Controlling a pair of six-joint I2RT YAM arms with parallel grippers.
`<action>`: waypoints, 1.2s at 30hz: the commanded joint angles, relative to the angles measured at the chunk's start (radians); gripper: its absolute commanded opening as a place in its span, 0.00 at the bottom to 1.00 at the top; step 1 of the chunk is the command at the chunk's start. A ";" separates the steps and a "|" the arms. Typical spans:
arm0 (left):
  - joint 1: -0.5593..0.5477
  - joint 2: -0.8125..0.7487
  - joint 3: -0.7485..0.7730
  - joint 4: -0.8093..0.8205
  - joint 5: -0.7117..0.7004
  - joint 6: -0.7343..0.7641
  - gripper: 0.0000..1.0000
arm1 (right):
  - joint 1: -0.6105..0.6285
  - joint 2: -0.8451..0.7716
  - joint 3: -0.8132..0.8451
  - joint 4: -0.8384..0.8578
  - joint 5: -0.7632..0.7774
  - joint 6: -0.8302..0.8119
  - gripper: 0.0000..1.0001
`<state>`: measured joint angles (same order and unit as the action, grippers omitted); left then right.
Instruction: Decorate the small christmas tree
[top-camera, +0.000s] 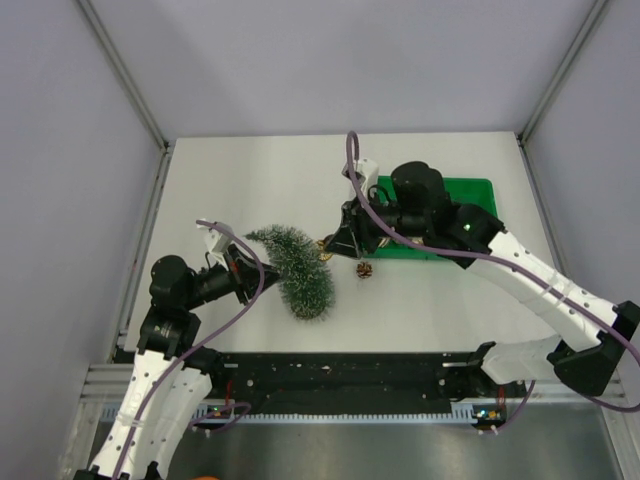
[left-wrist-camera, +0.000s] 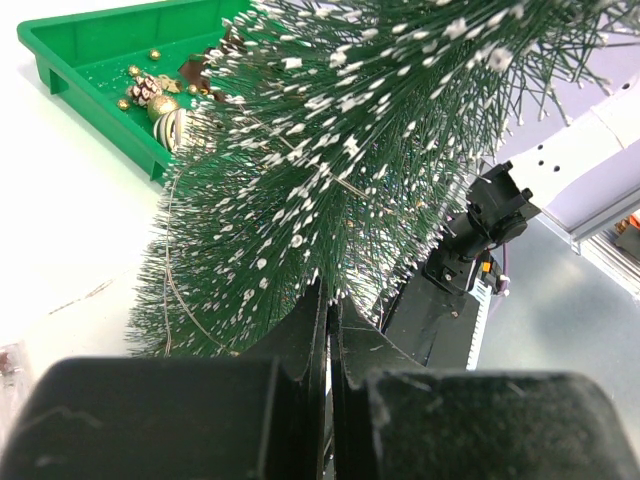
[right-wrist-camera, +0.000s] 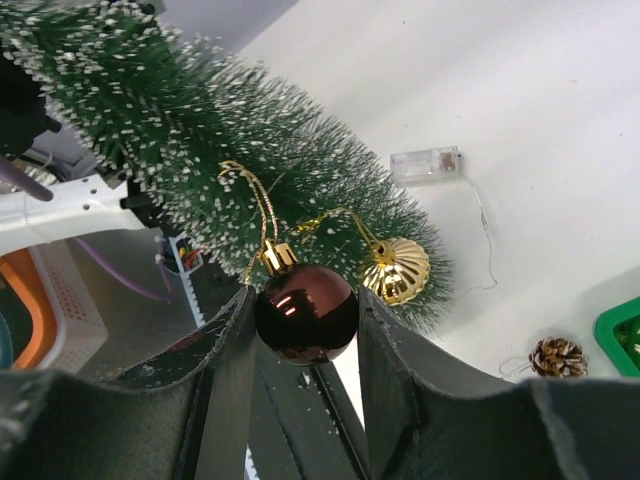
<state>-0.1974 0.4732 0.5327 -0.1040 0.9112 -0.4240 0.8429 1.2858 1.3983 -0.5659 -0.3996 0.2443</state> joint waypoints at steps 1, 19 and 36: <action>-0.004 -0.011 -0.005 0.070 0.006 -0.001 0.00 | 0.036 -0.045 0.007 0.015 0.007 0.019 0.15; -0.002 -0.019 -0.010 0.067 -0.001 -0.005 0.00 | 0.110 -0.037 -0.059 0.026 0.088 0.043 0.18; -0.002 -0.018 -0.014 0.075 -0.002 -0.007 0.00 | 0.153 -0.031 0.071 -0.008 0.059 0.023 0.19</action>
<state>-0.1974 0.4664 0.5228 -0.0971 0.9077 -0.4244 0.9810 1.2598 1.3579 -0.5842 -0.3183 0.2871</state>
